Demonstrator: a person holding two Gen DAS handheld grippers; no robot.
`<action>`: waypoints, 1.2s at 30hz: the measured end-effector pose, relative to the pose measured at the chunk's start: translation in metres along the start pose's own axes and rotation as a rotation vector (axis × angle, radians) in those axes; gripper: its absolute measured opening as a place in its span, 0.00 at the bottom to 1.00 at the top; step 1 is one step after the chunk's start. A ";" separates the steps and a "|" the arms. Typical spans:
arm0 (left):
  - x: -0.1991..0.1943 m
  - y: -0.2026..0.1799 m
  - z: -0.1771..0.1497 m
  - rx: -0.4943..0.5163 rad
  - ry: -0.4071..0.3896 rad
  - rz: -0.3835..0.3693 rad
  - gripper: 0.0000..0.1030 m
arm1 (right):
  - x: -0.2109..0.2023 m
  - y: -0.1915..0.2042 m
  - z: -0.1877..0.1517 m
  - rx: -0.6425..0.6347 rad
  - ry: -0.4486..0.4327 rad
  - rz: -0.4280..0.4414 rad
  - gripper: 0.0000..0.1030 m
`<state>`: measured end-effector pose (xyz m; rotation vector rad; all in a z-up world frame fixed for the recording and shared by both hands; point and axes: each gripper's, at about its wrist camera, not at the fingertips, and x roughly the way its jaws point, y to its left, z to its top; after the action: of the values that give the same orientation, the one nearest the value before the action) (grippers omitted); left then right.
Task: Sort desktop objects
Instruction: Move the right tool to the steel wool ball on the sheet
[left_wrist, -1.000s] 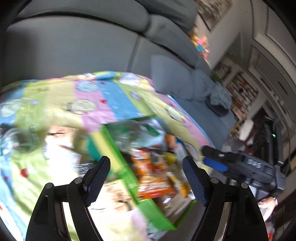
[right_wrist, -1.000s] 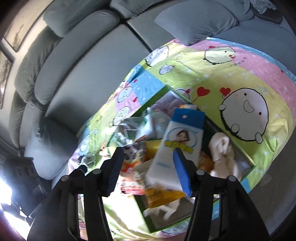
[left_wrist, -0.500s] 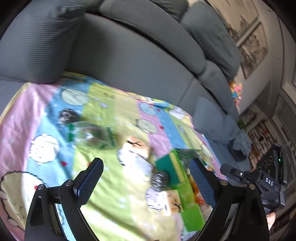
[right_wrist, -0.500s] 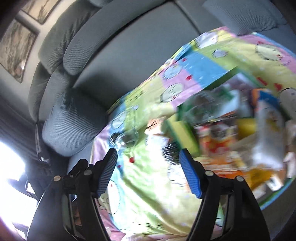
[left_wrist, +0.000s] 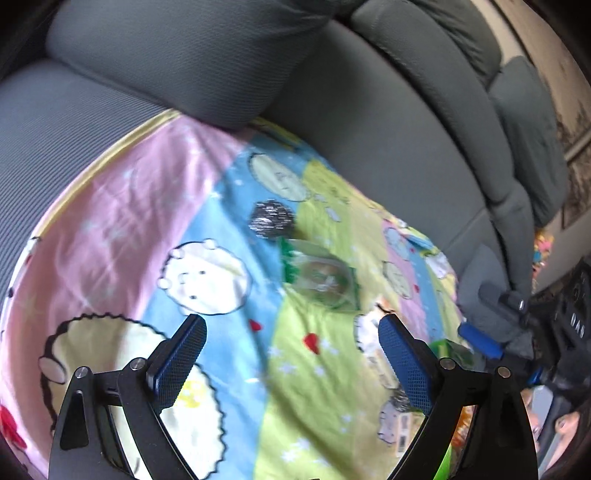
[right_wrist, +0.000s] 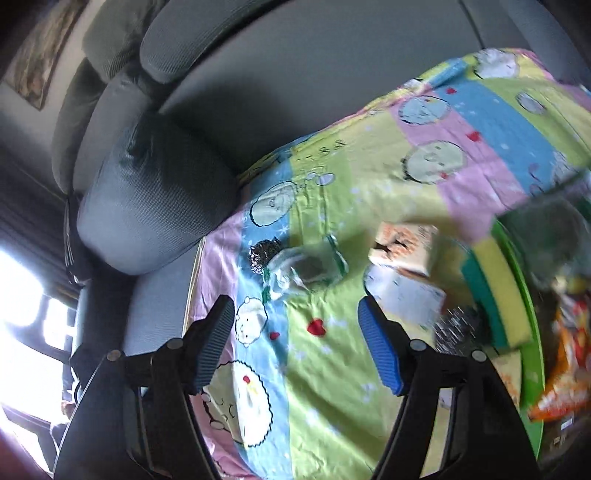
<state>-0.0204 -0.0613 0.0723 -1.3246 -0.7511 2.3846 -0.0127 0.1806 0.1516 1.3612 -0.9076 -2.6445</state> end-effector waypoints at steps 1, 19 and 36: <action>0.000 0.004 0.000 -0.013 -0.002 0.022 0.92 | 0.010 0.008 0.006 -0.021 0.013 0.002 0.68; -0.001 0.039 0.004 -0.090 0.026 0.118 0.92 | 0.235 0.091 0.042 -0.318 0.296 -0.302 0.58; -0.016 0.022 -0.005 -0.064 0.001 0.048 0.92 | 0.208 0.093 0.020 -0.341 0.287 -0.268 0.26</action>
<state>-0.0085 -0.0858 0.0682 -1.3833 -0.8108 2.4153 -0.1767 0.0544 0.0548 1.7997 -0.2430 -2.5193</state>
